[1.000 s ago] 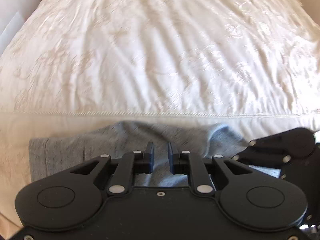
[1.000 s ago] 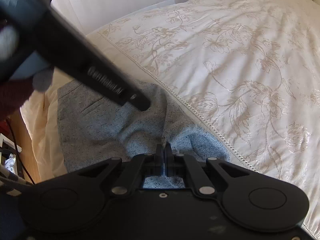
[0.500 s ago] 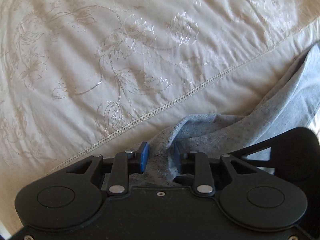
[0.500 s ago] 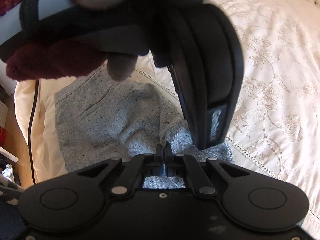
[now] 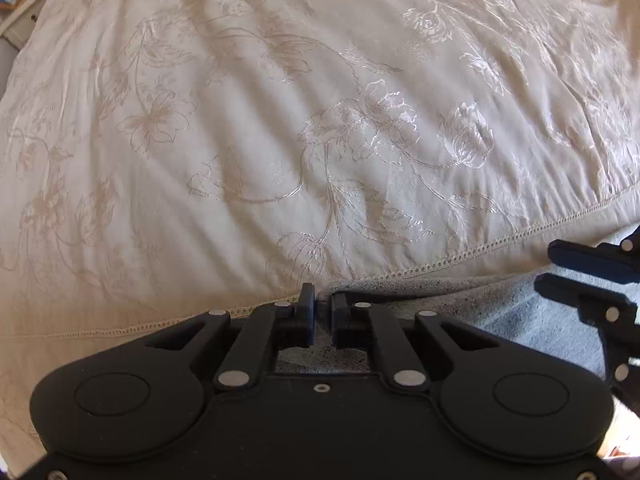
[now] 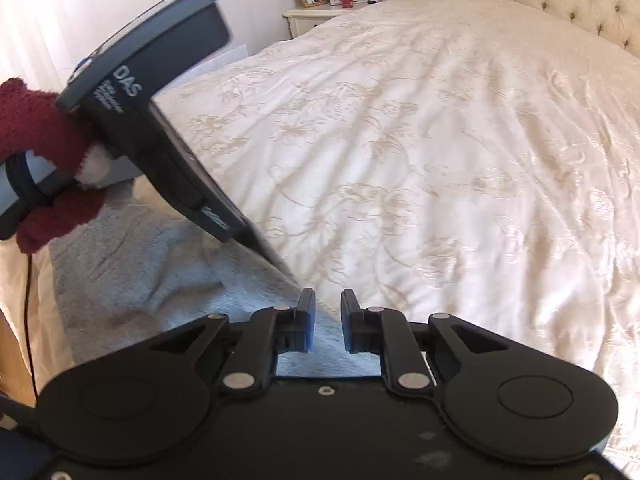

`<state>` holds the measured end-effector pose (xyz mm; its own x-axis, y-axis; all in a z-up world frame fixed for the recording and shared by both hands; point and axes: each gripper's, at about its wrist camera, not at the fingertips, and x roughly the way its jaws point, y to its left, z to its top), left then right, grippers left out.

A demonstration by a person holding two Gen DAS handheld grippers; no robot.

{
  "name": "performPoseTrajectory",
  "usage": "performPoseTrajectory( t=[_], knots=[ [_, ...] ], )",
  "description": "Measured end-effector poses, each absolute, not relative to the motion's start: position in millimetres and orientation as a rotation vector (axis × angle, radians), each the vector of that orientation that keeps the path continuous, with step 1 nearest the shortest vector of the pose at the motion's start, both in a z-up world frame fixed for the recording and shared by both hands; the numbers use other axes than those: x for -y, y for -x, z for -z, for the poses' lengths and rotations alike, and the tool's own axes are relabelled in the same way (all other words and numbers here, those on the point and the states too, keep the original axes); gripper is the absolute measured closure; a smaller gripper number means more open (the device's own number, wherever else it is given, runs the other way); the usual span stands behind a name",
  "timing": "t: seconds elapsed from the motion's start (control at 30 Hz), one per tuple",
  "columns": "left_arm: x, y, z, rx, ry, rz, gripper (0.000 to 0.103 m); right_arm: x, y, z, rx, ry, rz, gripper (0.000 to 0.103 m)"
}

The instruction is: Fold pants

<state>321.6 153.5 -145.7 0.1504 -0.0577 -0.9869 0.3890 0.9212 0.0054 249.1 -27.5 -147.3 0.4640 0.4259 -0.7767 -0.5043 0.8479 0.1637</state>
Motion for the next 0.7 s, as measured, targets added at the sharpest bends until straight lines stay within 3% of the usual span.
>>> performPoseTrajectory(
  t=[0.07,0.27,0.3,0.33,0.37,0.57,0.7],
  knots=[
    [-154,-324,146,-1.397,-0.273,0.33,0.09,49,-262,154,-0.988,0.049,-0.632,0.075],
    [-153,-314,133,-1.336,-0.312,0.369,0.09,63,-271,179,-1.137,0.256,-0.803,0.074],
    [-154,-312,131,-1.327,-0.314,0.369,0.089,61,-263,179,-1.108,0.307,-0.817,0.079],
    [-156,-310,131,-1.321,-0.314,0.365,0.088,62,-258,176,-1.089,0.313,-0.833,0.094],
    [-157,-310,131,-1.321,-0.307,0.356,0.088,60,-255,173,-1.08,0.307,-0.848,0.099],
    [-171,-327,138,-1.372,-0.116,0.265,0.088,46,-222,169,-1.1,0.29,-0.897,0.099],
    [-164,-331,143,-1.387,-0.156,0.279,0.088,43,-231,186,-1.129,0.261,-0.783,0.099]
  ],
)
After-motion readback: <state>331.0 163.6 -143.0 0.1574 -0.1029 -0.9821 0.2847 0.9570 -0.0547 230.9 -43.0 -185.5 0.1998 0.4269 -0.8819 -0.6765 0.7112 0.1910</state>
